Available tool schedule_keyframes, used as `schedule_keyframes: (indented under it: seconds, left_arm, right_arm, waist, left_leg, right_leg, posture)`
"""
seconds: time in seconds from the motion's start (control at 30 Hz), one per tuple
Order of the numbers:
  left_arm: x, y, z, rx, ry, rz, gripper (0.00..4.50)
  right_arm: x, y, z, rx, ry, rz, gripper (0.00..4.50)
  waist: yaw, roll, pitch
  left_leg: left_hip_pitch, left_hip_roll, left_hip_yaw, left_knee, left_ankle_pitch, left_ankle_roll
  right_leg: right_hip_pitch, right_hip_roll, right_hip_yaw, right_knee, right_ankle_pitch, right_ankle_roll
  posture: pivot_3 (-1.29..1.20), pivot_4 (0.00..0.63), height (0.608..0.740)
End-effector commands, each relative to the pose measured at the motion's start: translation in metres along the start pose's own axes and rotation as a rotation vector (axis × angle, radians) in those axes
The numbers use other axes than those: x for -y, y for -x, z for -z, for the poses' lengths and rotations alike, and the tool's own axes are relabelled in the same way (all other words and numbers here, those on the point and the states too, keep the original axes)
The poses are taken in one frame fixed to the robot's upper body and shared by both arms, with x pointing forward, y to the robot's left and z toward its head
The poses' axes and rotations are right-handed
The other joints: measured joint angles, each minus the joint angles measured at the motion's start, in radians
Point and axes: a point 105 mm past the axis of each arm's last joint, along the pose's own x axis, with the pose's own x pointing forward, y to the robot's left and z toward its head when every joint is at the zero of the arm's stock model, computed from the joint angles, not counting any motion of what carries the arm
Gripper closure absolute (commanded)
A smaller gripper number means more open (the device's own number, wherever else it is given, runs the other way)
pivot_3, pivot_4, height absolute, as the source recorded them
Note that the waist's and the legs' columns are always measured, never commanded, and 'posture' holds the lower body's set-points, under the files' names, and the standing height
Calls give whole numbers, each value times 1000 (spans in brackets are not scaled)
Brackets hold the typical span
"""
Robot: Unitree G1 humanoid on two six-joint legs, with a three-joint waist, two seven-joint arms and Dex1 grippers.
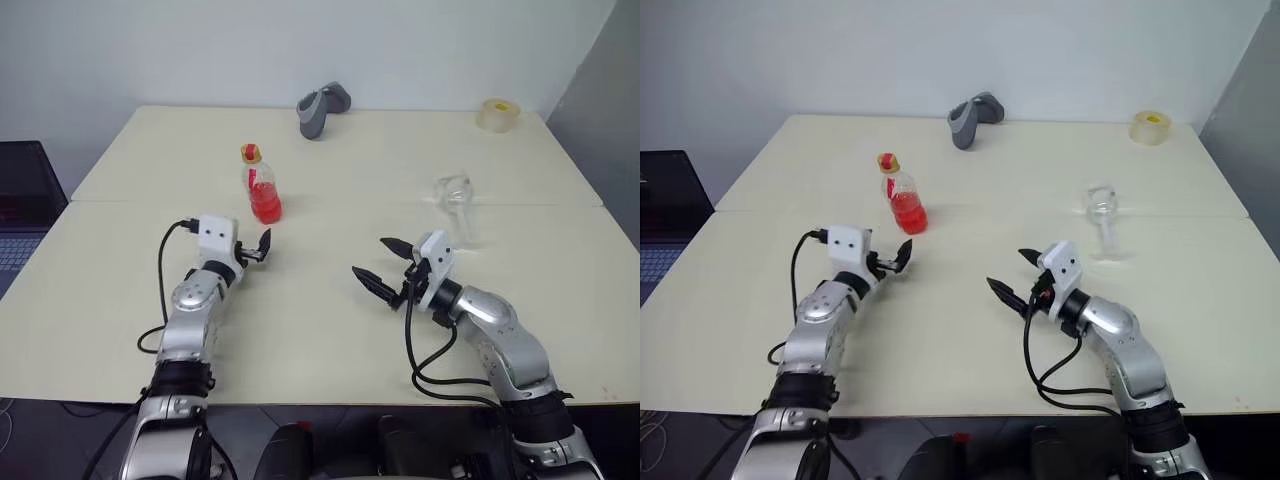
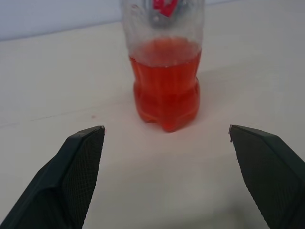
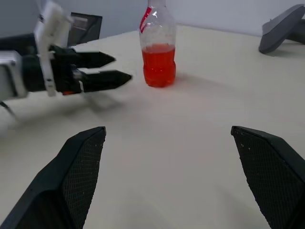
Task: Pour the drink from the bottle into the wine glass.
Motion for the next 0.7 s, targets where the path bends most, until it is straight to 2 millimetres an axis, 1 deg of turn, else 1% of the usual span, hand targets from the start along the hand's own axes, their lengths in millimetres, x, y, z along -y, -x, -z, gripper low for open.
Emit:
schedule_keyframes:
  seconds: [0.03,0.23,0.4,0.57,0.7]
  left_arm:
    - [-2,-15,-17,57,-10,2,19]
    - [2,-34,-23,71,5,-4,19]
    - [3,-45,-23,62,25,-10,19]
    - [7,-55,-30,58,16,13,19]
    - [-2,-60,-34,47,23,-40,19]
  right_arm:
    - [-4,-2,-38,97,-13,-36,0]
    - [-6,-5,-45,109,-19,-38,0]
    - [-8,-5,-48,120,-16,-32,0]
    - [-10,-6,-50,124,-7,-35,0]
    - [-10,-7,-52,129,-3,-40,0]
  waist:
    - [0,0,0]
    - [0,0,0]
    - [0,0,0]
    - [0,0,0]
    - [0,0,0]
  left_leg:
    - [0,0,-1,0,0,0]
    - [-2,-1,-1,0,0,0]
    - [-3,-2,-3,1,0,0]
    - [-6,-3,-7,2,0,0]
    - [-7,-6,-10,2,0,0]
  right_leg:
    - [0,0,-1,0,0,0]
    - [0,-1,-1,-2,0,0]
    - [-1,-2,-4,-1,0,0]
    - [-1,-3,-13,-2,0,0]
    - [-1,-6,-16,-1,0,0]
  posture:
    - [0,150,740]
    - [0,150,740]
    - [0,150,740]
    - [0,150,740]
    - [0,150,740]
